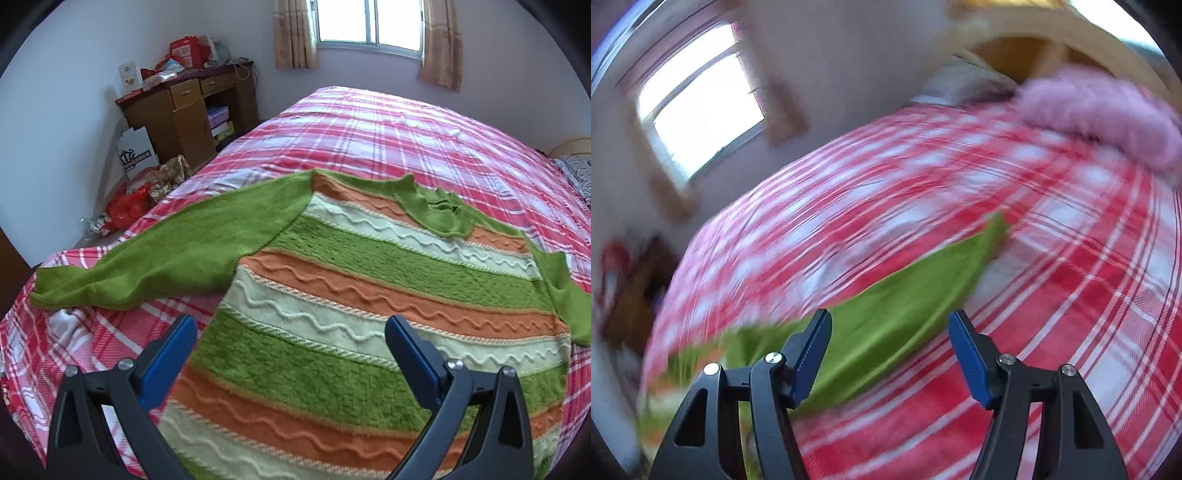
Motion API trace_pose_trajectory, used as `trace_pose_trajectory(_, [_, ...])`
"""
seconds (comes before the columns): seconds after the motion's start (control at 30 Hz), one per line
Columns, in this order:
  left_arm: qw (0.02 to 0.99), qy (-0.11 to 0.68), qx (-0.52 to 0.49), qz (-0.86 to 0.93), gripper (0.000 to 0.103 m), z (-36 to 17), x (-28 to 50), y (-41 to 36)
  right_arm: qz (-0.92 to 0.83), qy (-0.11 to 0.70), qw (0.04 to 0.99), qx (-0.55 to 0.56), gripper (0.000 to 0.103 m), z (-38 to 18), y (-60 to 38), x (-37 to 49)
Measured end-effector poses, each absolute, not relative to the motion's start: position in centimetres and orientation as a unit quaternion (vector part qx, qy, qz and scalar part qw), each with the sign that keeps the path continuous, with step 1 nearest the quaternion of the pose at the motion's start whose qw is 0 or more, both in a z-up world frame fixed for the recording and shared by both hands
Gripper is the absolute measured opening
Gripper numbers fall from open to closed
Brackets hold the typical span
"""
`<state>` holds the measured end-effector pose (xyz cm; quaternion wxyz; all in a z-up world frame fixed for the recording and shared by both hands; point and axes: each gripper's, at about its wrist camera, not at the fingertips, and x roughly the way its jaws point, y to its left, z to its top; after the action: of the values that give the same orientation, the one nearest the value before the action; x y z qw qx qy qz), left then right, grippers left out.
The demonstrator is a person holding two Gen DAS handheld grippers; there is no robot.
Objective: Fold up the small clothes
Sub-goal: 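Grasp the green sleeve cuff with the right gripper and lift it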
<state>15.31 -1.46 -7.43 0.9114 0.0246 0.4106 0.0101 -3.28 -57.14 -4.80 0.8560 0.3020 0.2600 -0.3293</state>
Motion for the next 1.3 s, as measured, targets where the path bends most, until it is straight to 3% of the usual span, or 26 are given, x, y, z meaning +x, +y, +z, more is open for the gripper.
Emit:
trace_pose_trajectory(0.23, [0.91, 0.412, 0.04, 0.018, 0.103, -10.5, 15.6, -2.8, -0.345, 0.253, 0.807, 0.408, 0.067, -8.0, -66.8, -2.6])
trace_pose_trajectory(0.5, [0.917, 0.396, 0.049, 0.01, 0.103, -11.9, 14.6, -3.5, -0.359, 0.261, 0.8, 0.404, 0.064, -11.4, -69.7, -0.8])
trace_pose_trajectory(0.57, [0.915, 0.401, 0.036, 0.004, 0.103, -12.1, 14.7, -3.1, -0.368, 0.271, 0.801, 0.387, 0.039, -11.6, -70.0, -0.7])
trace_pose_trajectory(0.6, [0.914, 0.404, 0.027, 0.0, 0.103, -12.2, 14.7, -2.9, -0.373, 0.28, 0.798, 0.383, 0.018, -11.8, -70.2, -0.9])
trace_pose_trajectory(0.63, [0.914, 0.405, 0.019, -0.005, 0.103, -12.2, 14.7, -2.6, -0.373, 0.279, 0.795, 0.388, 0.009, -12.0, -70.5, -1.3])
trace_pose_trajectory(0.87, [0.916, 0.401, 0.019, -0.006, 0.103, -12.2, 14.6, -3.0, -0.283, 0.198, 0.807, 0.478, 0.006, -10.9, -70.6, -5.2])
trace_pose_trajectory(1.03, [0.915, 0.404, 0.018, -0.01, 0.103, -12.2, 14.6, -2.9, -0.229, 0.146, 0.85, 0.45, 0.006, -4.6, -66.7, -5.5])
trace_pose_trajectory(1.3, [0.908, 0.418, 0.011, -0.032, 0.103, -9.9, 13.3, -1.5, -0.109, 0.151, 0.918, 0.349, 0.006, 5.0, -53.5, -0.3])
